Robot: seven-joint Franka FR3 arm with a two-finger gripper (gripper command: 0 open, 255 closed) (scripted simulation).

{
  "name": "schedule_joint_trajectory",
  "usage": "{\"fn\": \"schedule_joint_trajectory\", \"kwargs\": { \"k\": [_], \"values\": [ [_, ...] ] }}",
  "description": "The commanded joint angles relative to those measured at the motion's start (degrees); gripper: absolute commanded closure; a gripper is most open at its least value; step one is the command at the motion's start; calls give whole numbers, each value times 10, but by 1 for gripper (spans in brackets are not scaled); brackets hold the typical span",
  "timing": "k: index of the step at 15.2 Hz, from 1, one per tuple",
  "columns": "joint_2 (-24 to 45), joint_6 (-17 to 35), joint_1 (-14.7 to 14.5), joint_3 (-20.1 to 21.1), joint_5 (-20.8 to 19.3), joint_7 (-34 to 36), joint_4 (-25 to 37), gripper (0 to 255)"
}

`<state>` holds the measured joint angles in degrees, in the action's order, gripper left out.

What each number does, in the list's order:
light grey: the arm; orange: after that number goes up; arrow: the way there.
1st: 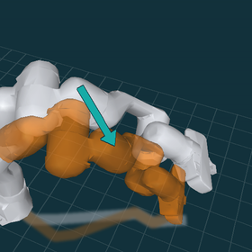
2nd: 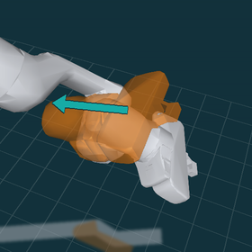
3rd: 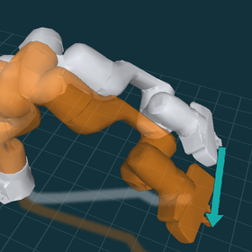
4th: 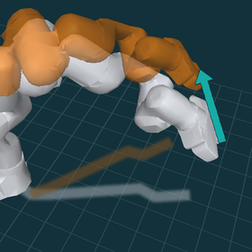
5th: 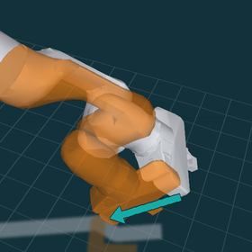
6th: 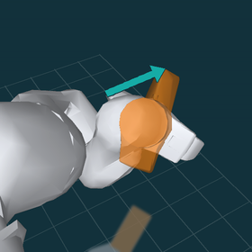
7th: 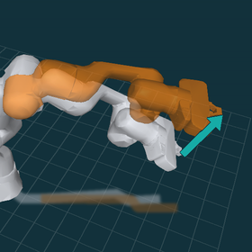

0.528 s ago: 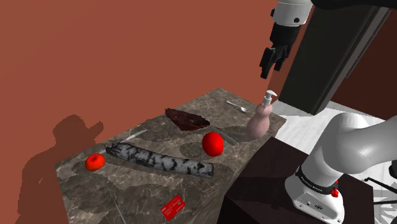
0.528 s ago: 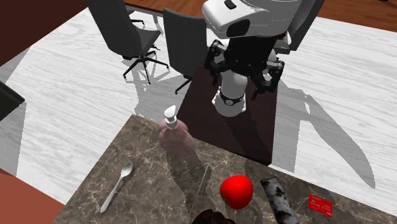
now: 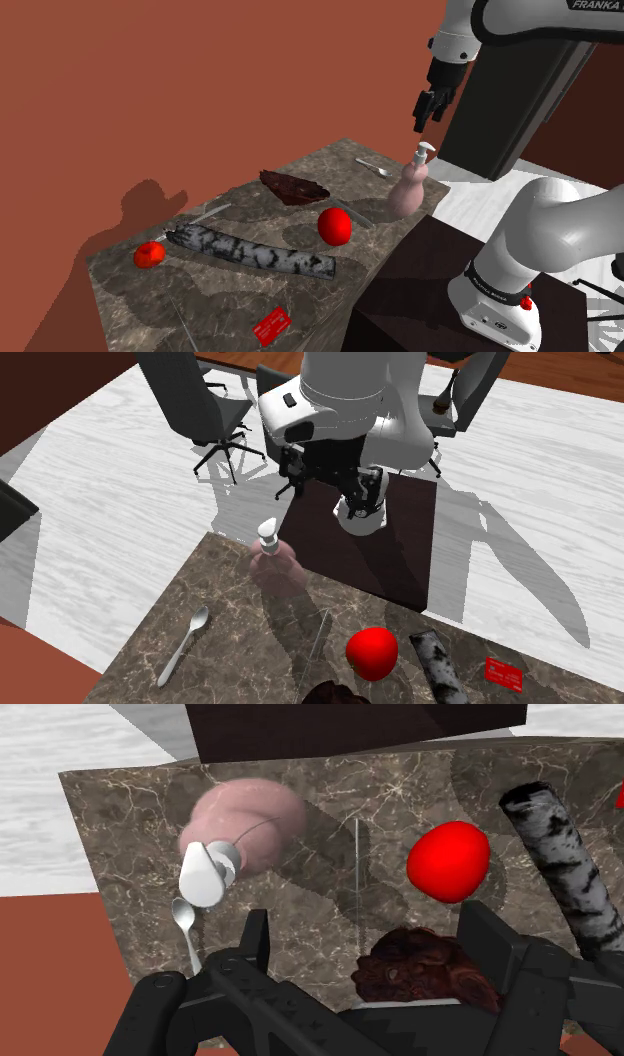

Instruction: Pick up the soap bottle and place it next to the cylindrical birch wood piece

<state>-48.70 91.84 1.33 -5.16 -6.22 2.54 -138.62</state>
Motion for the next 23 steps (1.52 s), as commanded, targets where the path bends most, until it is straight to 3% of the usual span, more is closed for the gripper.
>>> {"fn": "schedule_joint_trajectory", "kwargs": {
  "k": [1,10,18,23],
  "values": [
    [1,23,8,-26,-15,-23,-20,0],
    [54,138,43,-146,-77,-121,-75,0],
    [66,200,46,-160,-88,-119,-126,0],
    [66,200,46,-160,-88,-119,-126,0]
  ]
}}
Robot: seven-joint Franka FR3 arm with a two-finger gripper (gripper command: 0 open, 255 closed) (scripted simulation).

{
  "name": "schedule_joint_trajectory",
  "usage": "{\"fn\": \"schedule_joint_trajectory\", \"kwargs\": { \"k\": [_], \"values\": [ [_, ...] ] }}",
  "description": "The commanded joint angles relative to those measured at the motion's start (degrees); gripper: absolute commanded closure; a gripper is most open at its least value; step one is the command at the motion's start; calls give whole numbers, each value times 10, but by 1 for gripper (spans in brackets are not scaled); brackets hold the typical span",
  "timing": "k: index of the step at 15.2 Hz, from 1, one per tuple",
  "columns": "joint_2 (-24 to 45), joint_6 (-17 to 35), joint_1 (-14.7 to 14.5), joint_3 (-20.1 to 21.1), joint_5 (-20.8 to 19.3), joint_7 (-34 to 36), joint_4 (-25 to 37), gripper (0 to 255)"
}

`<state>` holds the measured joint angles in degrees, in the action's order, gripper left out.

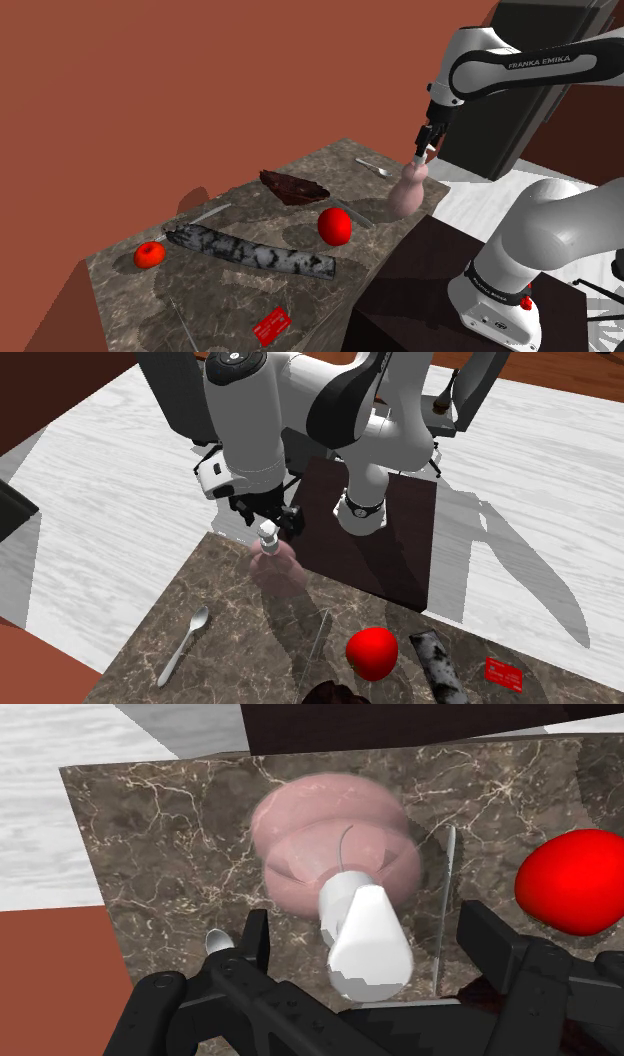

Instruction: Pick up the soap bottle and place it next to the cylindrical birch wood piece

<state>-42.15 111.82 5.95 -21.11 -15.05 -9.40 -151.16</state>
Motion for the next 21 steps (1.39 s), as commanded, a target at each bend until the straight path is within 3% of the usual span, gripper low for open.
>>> {"fn": "schedule_joint_trajectory", "kwargs": {
  "k": [1,2,3,12,21],
  "values": [
    [0,0,0,0,0,0,0,0],
    [0,0,0,0,0,0,0,0],
    [0,0,0,0,0,0,0,255],
    [0,0,0,0,0,0,0,255],
    [-10,-72,-5,15,13,-2,62,255]
  ]
}}
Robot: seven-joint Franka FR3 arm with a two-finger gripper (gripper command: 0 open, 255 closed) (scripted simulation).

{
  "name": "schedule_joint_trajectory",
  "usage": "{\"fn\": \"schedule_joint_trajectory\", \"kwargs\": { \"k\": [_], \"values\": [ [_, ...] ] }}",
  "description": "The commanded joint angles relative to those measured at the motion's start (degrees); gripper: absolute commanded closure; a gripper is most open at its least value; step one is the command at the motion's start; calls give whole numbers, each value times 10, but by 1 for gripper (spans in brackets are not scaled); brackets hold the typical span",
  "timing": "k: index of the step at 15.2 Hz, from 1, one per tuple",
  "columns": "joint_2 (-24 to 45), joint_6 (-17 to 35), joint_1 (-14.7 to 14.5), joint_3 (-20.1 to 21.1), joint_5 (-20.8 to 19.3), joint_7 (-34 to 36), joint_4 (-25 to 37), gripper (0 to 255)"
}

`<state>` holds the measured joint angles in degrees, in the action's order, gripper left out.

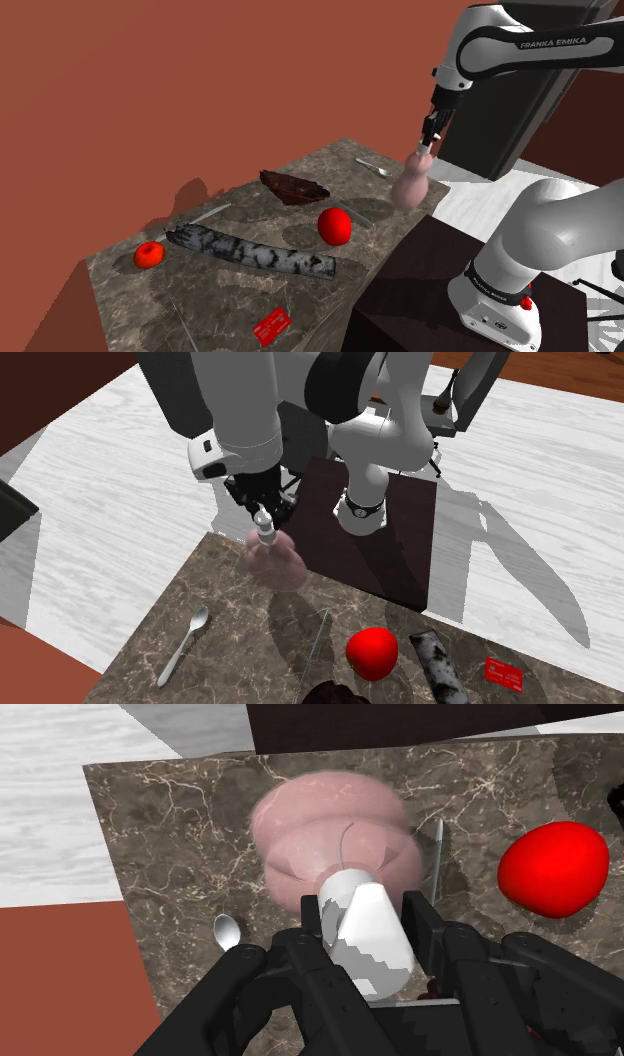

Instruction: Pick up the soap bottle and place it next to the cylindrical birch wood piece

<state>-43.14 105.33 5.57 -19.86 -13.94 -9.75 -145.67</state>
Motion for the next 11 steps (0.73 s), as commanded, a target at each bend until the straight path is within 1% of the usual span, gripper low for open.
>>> {"fn": "schedule_joint_trajectory", "kwargs": {
  "k": [1,11],
  "values": [
    [-1,-15,-2,4,4,1,15,255],
    [4,-89,-8,18,17,-2,93,255]
  ]
}}
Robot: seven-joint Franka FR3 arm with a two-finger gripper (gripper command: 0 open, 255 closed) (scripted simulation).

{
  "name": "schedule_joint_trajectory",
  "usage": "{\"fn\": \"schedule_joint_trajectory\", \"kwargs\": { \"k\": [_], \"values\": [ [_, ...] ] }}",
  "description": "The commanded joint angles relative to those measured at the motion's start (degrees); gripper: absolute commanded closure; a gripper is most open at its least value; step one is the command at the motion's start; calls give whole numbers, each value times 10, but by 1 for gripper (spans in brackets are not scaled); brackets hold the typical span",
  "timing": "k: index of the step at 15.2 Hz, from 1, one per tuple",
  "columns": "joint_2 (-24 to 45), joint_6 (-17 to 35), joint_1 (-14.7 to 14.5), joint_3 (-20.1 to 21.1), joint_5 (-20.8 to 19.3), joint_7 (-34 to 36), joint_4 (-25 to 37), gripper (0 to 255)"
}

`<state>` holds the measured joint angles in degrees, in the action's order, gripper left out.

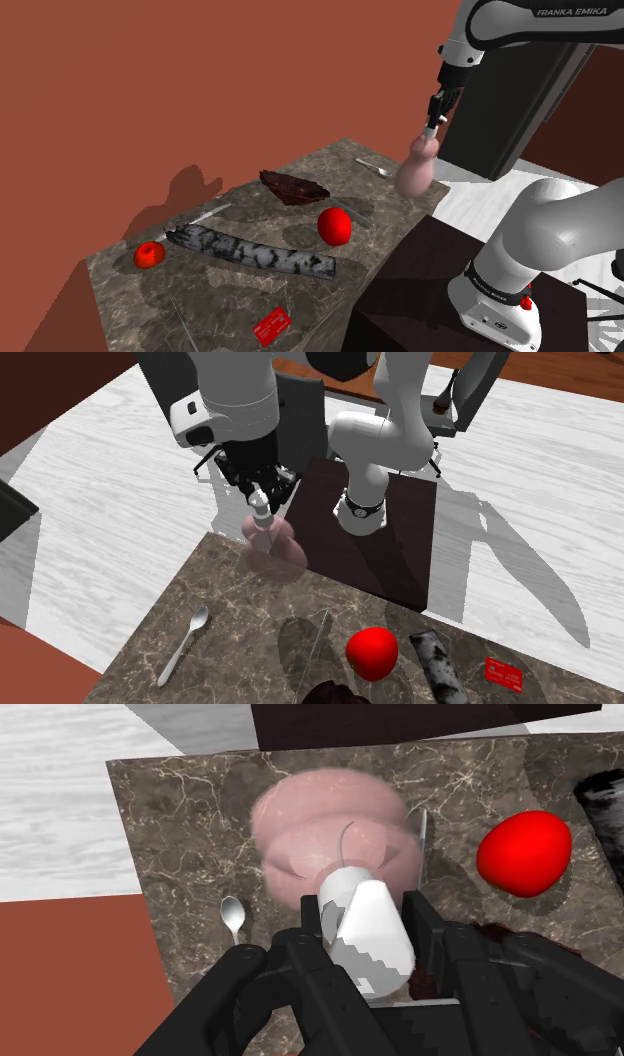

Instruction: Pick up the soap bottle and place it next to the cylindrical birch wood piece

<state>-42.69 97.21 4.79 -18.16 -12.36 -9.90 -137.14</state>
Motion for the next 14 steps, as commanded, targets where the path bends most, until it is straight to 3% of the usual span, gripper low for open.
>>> {"fn": "schedule_joint_trajectory", "kwargs": {
  "k": [1,14],
  "values": [
    [0,-15,-1,2,2,-1,16,255],
    [26,-107,-9,15,16,-7,133,255]
  ]
}}
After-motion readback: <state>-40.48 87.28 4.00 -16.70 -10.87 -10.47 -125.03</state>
